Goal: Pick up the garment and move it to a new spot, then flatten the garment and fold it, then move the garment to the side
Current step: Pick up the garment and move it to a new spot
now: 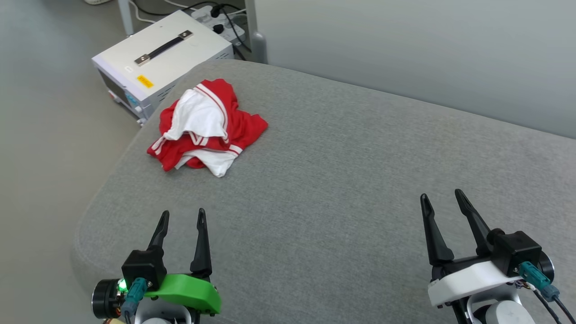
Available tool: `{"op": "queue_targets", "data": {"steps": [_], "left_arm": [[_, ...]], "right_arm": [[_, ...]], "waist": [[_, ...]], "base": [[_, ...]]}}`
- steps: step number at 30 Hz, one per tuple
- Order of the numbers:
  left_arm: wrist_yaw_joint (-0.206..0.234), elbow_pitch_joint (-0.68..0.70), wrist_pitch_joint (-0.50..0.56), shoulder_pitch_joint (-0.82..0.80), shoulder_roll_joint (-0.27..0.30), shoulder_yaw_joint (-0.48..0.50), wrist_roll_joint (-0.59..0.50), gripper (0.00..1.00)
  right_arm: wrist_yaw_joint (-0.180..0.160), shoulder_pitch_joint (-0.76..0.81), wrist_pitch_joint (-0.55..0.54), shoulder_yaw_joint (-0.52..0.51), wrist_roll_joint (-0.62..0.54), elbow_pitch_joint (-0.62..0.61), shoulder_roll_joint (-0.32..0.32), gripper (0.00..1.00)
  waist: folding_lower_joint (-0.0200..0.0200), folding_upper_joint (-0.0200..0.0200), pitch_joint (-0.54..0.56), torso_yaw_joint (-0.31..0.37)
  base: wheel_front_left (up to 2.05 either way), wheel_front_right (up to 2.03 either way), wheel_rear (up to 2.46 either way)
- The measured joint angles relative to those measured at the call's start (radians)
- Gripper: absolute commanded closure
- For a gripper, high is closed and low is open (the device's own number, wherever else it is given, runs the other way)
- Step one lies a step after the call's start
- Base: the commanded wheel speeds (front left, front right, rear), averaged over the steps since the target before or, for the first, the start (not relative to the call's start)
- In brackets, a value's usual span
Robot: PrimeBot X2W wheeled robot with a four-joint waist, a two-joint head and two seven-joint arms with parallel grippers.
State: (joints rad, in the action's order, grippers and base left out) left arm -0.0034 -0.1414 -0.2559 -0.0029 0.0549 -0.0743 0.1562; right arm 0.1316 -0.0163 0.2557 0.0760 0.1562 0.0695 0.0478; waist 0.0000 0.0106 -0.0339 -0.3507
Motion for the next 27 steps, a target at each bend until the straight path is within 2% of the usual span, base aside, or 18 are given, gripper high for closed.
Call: {"op": "queue_targets", "data": {"steps": [7, 13, 20, 24, 27], "left_arm": [[0.002, 0.008, 0.0, 0.001, 0.0, 0.0, 0.004, 0.0], [0.001, 0.006, 0.0, 0.001, 0.0, -0.001, 0.003, 0.0], [-0.002, 0.013, 0.0, 0.001, 0.0, -0.006, -0.006, 0.0], [-0.028, 0.015, 0.0, 0.001, 0.0, -0.008, -0.007, 0.0], [-0.028, 0.018, 0.0, 0.001, 0.0, 0.006, -0.003, 0.0]], "right_arm": [[0.0, 0.0, 0.0, -0.001, 0.0, 0.0, 0.0, 0.0], [0.0, 0.0, 0.0, 0.002, 0.007, 0.002, 0.0, 0.0], [0.0, 0.0, 0.0, 0.007, 0.007, 0.002, 0.0, 0.0], [0.0, 0.0, 0.0, 0.009, 0.007, 0.002, 0.0, 0.0], [0.0, 0.0, 0.0, 0.006, 0.005, 0.001, 0.0, 0.0]], "waist": [[0.0, 0.0, 0.006, -0.053], [0.0, 0.0, 0.009, -0.073], [0.0, 0.0, 0.009, -0.071], [0.0, 0.0, 0.003, -0.061], [0.0, 0.0, -0.008, -0.051]], "base": [[0.0, 0.0, 0.0], [0.0, 0.0, 0.0], [0.0, 0.0, 0.0], [0.0, 0.0, 0.0], [0.0, 0.0, 0.0]]}}
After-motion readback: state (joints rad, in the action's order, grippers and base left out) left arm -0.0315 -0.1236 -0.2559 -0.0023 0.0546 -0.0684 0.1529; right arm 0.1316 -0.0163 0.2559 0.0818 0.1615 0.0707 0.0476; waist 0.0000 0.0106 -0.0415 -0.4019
